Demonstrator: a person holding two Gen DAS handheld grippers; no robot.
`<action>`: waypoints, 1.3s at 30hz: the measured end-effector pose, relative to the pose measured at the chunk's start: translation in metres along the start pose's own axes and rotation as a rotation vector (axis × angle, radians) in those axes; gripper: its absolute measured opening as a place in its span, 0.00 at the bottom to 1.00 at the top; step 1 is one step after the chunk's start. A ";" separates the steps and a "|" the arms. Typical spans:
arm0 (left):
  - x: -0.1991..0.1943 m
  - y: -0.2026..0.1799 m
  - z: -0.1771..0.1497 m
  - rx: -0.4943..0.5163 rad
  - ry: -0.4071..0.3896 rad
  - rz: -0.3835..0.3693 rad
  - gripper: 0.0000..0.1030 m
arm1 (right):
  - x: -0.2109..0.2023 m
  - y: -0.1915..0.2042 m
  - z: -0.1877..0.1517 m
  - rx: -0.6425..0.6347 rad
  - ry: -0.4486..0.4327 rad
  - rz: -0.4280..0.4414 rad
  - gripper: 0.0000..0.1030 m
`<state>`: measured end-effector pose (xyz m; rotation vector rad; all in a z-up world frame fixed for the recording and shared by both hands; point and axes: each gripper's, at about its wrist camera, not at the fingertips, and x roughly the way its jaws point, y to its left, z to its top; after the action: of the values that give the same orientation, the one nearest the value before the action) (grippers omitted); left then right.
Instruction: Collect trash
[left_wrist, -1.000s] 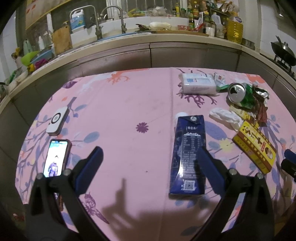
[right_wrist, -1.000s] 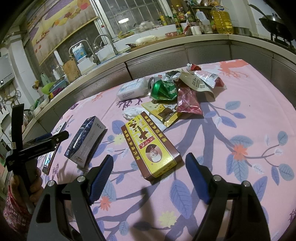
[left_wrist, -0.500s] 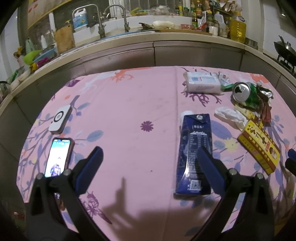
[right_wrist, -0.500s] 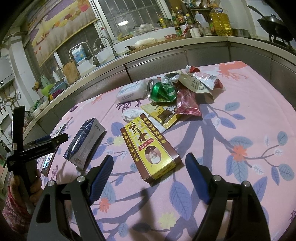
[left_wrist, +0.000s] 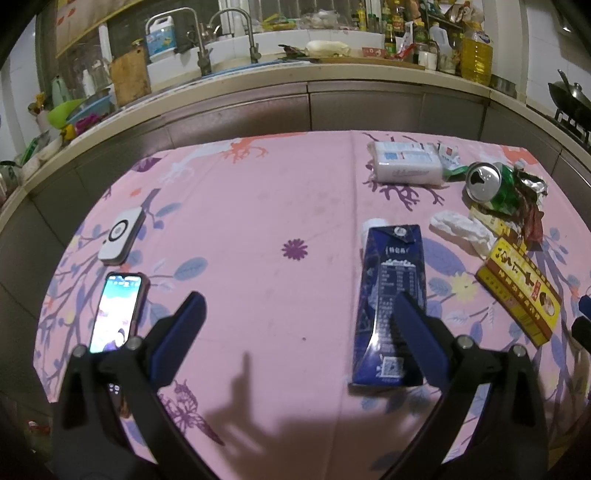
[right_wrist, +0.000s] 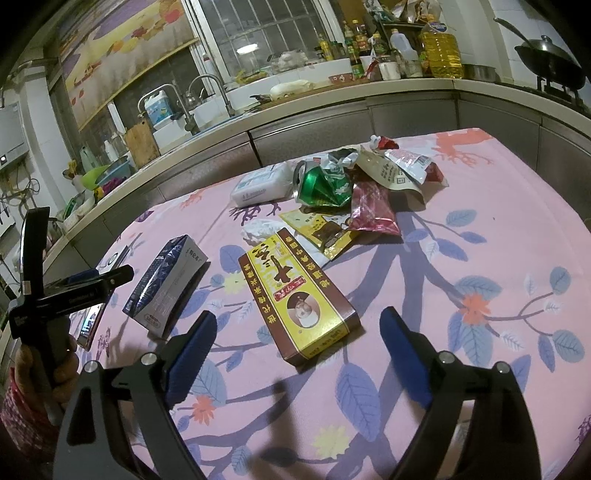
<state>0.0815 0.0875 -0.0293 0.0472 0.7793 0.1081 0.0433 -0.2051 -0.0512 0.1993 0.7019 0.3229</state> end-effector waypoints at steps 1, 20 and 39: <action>-0.001 0.000 0.000 0.001 -0.001 0.001 0.94 | 0.000 0.000 0.000 -0.001 0.000 0.000 0.84; 0.014 -0.007 0.000 -0.007 0.042 -0.016 0.94 | 0.008 0.000 0.000 -0.059 0.012 -0.027 0.84; 0.045 -0.045 -0.011 0.107 0.151 -0.082 0.54 | 0.064 0.003 0.003 -0.206 0.127 -0.073 0.75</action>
<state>0.1097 0.0482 -0.0723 0.1091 0.9369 -0.0078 0.0906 -0.1803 -0.0859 -0.0431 0.7934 0.3373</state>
